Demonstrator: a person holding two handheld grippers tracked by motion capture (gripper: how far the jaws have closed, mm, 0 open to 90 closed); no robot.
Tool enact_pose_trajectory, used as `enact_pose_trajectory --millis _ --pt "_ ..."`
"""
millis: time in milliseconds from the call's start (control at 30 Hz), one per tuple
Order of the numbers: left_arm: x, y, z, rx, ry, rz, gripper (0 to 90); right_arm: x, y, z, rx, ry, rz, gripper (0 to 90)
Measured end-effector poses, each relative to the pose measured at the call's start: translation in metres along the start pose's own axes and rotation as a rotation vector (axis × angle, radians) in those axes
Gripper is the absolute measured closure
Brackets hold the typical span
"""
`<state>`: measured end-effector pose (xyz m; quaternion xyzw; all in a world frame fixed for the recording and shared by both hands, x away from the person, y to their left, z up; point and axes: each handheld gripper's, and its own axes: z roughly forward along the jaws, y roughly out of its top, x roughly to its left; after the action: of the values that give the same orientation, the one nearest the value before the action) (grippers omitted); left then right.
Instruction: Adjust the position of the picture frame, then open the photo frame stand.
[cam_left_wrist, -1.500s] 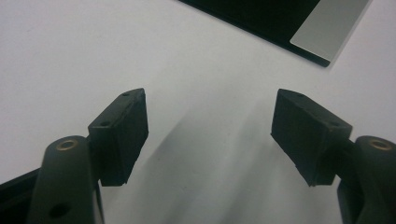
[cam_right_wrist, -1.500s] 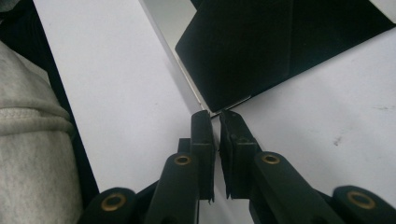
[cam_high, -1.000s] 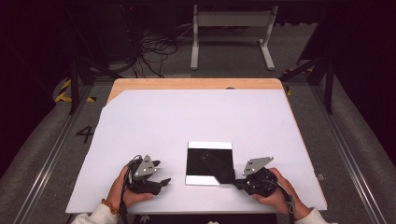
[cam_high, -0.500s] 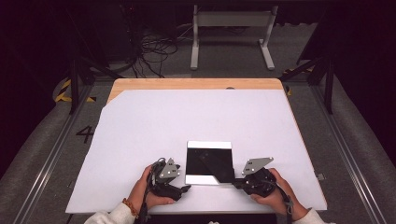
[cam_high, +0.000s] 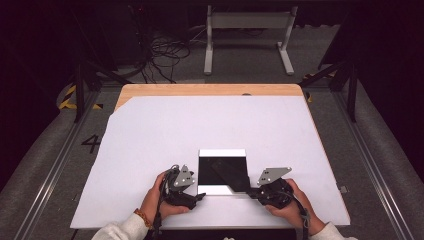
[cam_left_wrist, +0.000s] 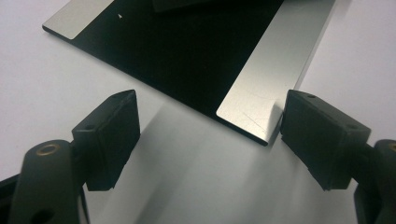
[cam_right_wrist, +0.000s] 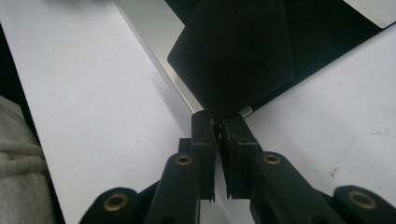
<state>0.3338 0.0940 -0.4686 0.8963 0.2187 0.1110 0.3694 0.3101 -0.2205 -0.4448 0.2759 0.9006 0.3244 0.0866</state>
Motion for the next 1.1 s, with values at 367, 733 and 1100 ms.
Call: enact_pose_trajectory --millis 367,733,1100 --pt "0.008 0.006 0.005 -0.004 0.019 0.008 21.1 -0.004 0.003 0.004 -0.020 -0.026 0.022 84.8" --pt "0.023 -0.007 -0.019 -0.072 0.005 -0.027 22.8 -0.006 0.002 0.004 -0.025 -0.026 0.029 85.0" --pt "0.042 -0.062 -0.083 -0.159 0.125 -0.114 19.0 -0.007 0.004 0.000 -0.049 -0.027 0.018 85.2"
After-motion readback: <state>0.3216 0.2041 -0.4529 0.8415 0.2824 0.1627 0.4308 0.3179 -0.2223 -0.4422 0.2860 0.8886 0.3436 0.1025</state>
